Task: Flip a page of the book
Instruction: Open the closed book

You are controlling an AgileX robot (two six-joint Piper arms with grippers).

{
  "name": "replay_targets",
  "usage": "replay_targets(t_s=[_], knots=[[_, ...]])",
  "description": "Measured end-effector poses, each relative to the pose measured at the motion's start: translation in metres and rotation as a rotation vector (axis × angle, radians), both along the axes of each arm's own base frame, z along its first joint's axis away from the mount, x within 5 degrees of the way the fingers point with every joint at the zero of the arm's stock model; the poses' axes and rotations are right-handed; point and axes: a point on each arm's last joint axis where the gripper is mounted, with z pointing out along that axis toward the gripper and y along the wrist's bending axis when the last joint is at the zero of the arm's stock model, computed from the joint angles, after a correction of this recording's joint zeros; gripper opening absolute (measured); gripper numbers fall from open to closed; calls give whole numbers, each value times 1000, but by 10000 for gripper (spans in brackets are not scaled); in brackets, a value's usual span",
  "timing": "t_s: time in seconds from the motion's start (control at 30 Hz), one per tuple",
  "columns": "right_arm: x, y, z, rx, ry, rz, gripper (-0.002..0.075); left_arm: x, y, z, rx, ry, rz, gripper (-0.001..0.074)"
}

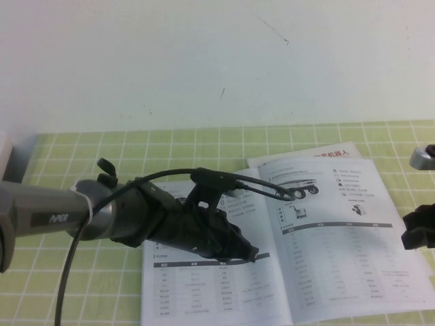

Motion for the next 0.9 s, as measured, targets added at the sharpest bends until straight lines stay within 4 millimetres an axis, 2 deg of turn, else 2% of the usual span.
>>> replay_targets(t_s=[0.2, 0.37, 0.73, 0.9], knots=[[6, 1, 2, 17, -67, 0, 338, -2, -4, -15, -37, 126, 16, -4], [8, 1, -3, 12, -70, 14, 349, -1, -5, -17, -46, 145, 28, -4], [10, 2, -12, 28, -44, 1, 356, -2, -5, -17, -35, 142, 15, -4], [10, 2, -12, 26, -46, 8, 356, -1, -3, -8, -14, 94, -10, -4]])
